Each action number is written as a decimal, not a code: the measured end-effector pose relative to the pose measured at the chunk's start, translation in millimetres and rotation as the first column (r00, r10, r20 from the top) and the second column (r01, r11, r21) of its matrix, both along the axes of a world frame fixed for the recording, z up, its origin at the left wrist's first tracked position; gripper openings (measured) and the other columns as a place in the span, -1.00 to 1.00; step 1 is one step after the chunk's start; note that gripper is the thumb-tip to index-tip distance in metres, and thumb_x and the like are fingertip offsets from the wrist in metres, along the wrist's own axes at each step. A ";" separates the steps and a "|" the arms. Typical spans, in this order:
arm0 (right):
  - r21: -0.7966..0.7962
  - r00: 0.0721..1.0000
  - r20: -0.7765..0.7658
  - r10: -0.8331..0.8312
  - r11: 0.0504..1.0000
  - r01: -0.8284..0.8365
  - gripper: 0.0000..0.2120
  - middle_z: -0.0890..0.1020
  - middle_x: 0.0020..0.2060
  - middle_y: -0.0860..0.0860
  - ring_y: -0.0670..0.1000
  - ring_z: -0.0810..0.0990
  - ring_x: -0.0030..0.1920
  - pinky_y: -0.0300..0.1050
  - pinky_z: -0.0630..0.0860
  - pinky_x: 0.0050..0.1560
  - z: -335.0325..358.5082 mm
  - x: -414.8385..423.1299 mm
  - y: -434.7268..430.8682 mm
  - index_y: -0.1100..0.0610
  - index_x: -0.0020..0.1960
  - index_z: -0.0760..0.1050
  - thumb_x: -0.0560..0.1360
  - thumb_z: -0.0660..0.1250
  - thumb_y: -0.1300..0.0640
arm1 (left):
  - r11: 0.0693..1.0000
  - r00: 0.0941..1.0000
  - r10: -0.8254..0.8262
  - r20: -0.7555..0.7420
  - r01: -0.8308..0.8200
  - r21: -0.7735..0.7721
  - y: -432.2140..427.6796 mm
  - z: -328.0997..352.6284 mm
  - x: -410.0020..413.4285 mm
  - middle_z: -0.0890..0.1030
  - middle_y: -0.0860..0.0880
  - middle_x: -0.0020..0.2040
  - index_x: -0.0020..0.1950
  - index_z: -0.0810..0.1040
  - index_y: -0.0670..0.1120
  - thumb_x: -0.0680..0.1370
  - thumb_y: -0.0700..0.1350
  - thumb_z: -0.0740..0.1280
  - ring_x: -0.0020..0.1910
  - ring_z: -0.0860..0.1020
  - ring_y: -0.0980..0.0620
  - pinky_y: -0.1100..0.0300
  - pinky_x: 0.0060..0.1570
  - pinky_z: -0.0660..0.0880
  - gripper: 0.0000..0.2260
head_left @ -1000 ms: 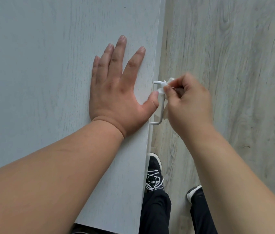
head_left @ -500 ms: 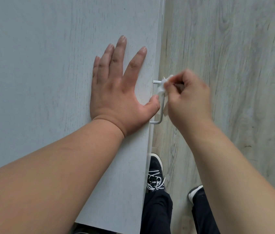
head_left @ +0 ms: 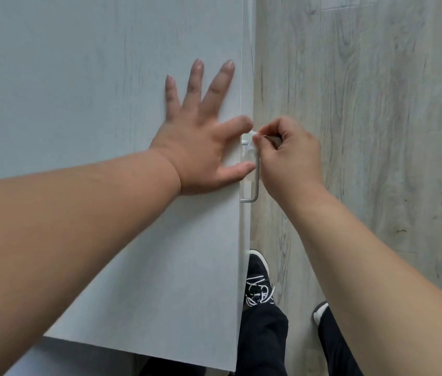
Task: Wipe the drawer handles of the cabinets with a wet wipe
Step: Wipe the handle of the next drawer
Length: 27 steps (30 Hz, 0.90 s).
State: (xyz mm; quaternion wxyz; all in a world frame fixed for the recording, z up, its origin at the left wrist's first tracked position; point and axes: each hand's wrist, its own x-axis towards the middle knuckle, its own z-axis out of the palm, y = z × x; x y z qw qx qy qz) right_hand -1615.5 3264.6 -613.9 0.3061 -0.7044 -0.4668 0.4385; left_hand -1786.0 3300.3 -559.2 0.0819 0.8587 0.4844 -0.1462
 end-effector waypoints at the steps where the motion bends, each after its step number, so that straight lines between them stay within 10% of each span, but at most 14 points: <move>1: -0.007 1.000 -0.004 0.005 1.000 -0.005 -0.91 0.60 -0.31 -0.18 -0.27 0.56 -0.25 -0.40 0.42 -0.21 0.9 1.8 0.8 0.03 -0.12 0.59 0.55 0.44 0.16 | 0.995 0.995 -0.098 -0.016 0.098 -0.006 13.3 2.1 -4.5 -0.15 -0.20 0.70 0.39 0.45 0.16 0.47 0.50 0.01 0.62 -0.15 -0.47 -0.59 0.44 -0.06 -0.34; 10: 0.017 0.999 -0.018 0.028 0.999 -0.028 -0.86 0.60 -0.32 -0.23 -0.29 0.56 -0.25 -0.45 0.38 -0.22 -2.6 2.1 4.1 -0.05 -0.14 0.57 0.55 0.46 0.14 | 0.952 0.950 -0.302 0.079 0.296 0.075 34.8 -6.3 -12.6 0.42 -0.10 0.49 0.19 0.55 -0.02 0.53 0.40 0.13 0.59 0.04 -0.55 -0.67 0.35 -0.03 -0.45; 27: -0.034 0.994 0.052 0.100 0.995 -0.099 -0.92 0.65 -0.21 -0.18 -0.19 0.62 -0.14 -0.43 0.43 -0.17 -0.8 14.8 -8.6 -0.01 -0.08 0.61 0.57 0.44 0.14 | 0.938 0.932 -0.333 0.146 0.312 0.148 40.1 -10.9 -2.7 0.54 -0.08 0.02 0.01 0.54 -0.11 0.54 0.26 0.18 0.54 0.21 -0.49 -0.55 0.45 0.02 -0.56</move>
